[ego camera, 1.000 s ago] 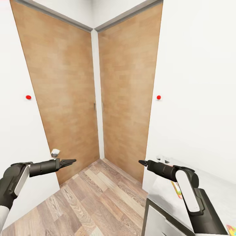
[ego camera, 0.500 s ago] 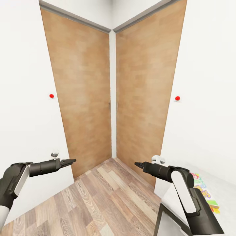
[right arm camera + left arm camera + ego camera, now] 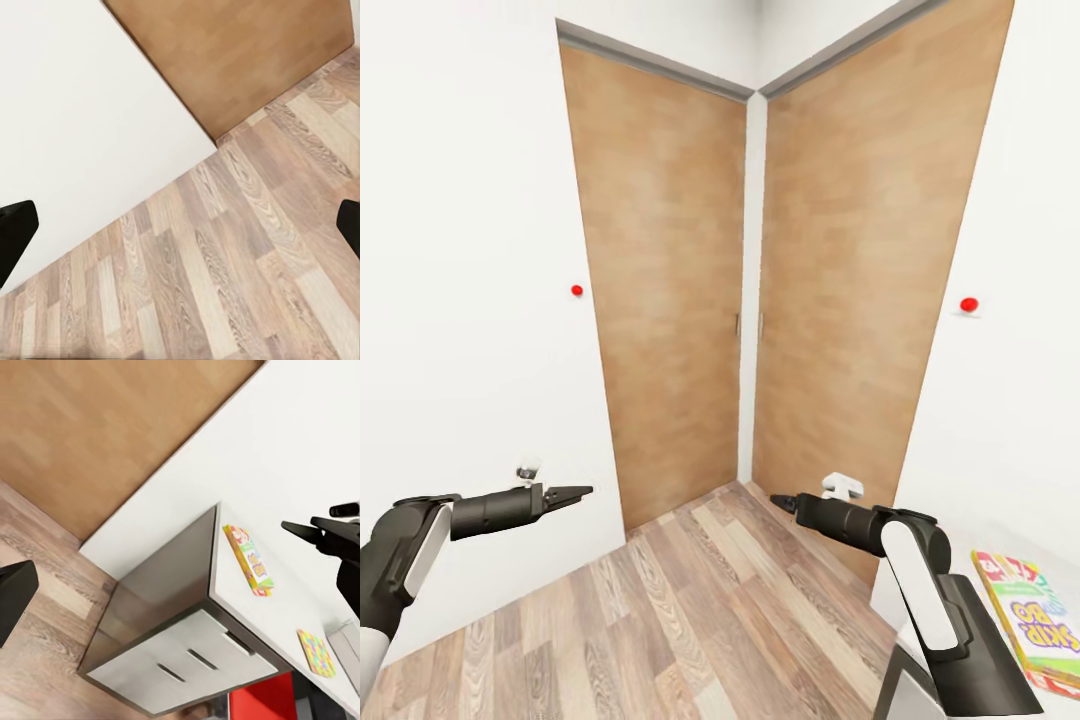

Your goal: Put all the toys in the child's room - the three board games (two on the bed and one on the table), the two jigsaw puzzles on the table, and the tennis ball on the table - inside the toy box on the table in the child's room.

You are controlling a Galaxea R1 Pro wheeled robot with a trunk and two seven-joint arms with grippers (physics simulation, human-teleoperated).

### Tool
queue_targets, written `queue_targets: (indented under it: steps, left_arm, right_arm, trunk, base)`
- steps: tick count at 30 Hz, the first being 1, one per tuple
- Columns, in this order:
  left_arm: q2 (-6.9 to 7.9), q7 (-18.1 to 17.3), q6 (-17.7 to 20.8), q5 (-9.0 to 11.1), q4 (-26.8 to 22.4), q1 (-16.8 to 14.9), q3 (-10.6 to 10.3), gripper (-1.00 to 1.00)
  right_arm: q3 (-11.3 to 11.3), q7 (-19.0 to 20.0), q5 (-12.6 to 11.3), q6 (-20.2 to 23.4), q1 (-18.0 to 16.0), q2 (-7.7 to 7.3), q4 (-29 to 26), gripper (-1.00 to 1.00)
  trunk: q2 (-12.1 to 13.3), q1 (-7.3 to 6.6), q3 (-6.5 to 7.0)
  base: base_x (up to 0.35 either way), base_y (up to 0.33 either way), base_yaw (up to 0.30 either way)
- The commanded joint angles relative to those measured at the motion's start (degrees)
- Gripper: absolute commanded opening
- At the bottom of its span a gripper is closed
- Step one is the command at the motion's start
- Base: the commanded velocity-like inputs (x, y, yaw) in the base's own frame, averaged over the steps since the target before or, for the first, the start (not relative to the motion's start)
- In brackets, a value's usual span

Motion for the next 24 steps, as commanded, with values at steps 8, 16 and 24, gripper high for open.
queue_targets:
  steps: [8,16,24]
  left_arm:
    - [-0.01,0.0,0.4,0.2,0.0,0.0,0.0,1.0]
    - [-0.18,0.1,0.4,0.1,0.1,0.0,0.0,1.0]
    - [-0.84,0.3,0.4,0.0,0.0,0.0,0.0,1.0]
  right_arm:
    - [0.1,-0.1,-0.1,-0.5,0.0,-0.05,0.0,1.0]
    - [0.1,-0.1,-0.1,-0.6,0.0,-0.05,0.0,1.0]
    - [0.1,0.0,-0.1,-0.6,0.0,-0.05,0.0,1.0]
  trunk:
    - [0.0,0.02,-0.03]
    - [0.0,0.02,-0.03]
    - [0.0,0.02,-0.03]
  base:
    - [0.0,0.0,0.292]
    - [0.0,0.0,0.292]
    - [0.0,0.0,0.292]
